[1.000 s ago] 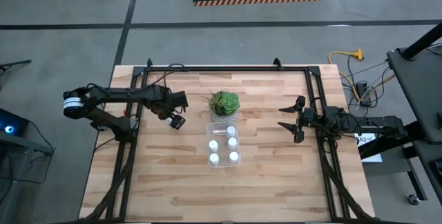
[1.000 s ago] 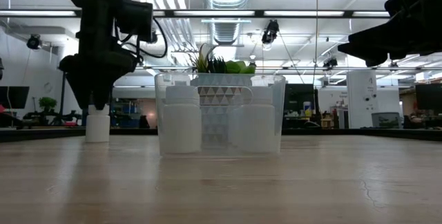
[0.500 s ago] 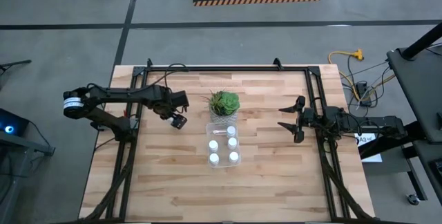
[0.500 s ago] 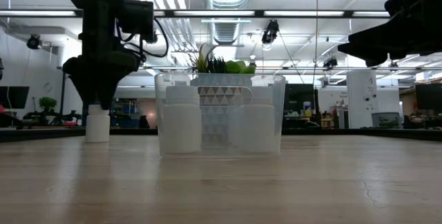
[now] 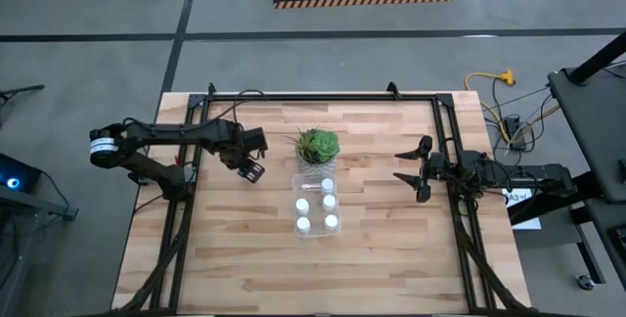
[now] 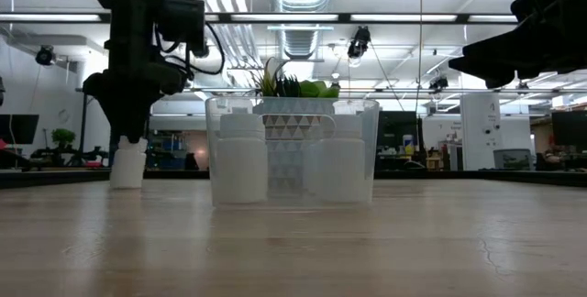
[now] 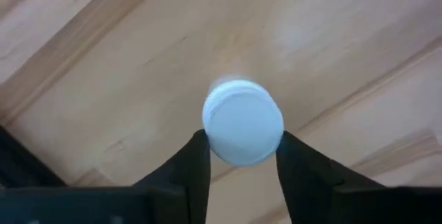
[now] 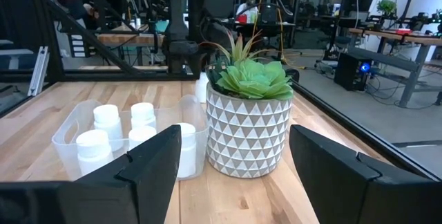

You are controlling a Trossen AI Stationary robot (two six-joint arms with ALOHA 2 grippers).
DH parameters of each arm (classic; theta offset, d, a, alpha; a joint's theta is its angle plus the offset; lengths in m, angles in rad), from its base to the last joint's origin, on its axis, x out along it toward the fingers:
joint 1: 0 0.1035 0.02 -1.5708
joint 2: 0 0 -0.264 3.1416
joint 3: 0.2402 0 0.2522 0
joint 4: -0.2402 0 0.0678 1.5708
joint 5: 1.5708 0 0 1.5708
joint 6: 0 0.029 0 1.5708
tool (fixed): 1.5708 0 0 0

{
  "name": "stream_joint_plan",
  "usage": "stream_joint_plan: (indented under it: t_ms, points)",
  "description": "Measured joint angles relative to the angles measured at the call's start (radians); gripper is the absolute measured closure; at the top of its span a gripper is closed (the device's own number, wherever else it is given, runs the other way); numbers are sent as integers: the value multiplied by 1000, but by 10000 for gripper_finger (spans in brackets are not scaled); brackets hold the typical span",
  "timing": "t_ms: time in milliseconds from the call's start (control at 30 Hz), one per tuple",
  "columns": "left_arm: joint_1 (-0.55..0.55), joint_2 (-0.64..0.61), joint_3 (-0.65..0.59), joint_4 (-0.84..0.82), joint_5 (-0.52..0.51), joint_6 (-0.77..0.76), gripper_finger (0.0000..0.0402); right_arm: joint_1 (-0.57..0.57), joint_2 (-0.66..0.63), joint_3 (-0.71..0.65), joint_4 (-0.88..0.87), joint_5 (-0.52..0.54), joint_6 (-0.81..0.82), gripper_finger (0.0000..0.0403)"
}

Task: Pick and place pill bottles into a basket
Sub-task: Put the pill bottle into the bin

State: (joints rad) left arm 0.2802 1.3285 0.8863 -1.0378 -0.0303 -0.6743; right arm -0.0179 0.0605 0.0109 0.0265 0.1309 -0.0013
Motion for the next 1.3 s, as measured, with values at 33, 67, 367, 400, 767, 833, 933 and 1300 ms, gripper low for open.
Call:
stream_joint_plan:
  t_ms: [33,67,367,400,767,833,933,1300]
  points:
    - [0,0,7,-9,0,0,282,0,0,0,0,0,-1,142]
    - [0,0,15,-15,0,0,282,0,0,0,0,0,-1,142]
    - [-23,-2,149,-108,10,60,363,0,0,0,0,0,-1,142]
    - [-23,-2,164,-114,7,61,375,0,0,0,0,0,-1,142]
    - [-23,-3,233,-115,-5,63,379,0,0,0,0,0,0,142]
    - [-23,-3,228,-113,5,62,378,0,0,0,0,0,-1,142]
    - [-27,-3,216,-105,43,59,378,0,0,0,0,0,-1,142]
    - [-53,-3,219,77,120,79,377,0,0,0,0,0,0,142]
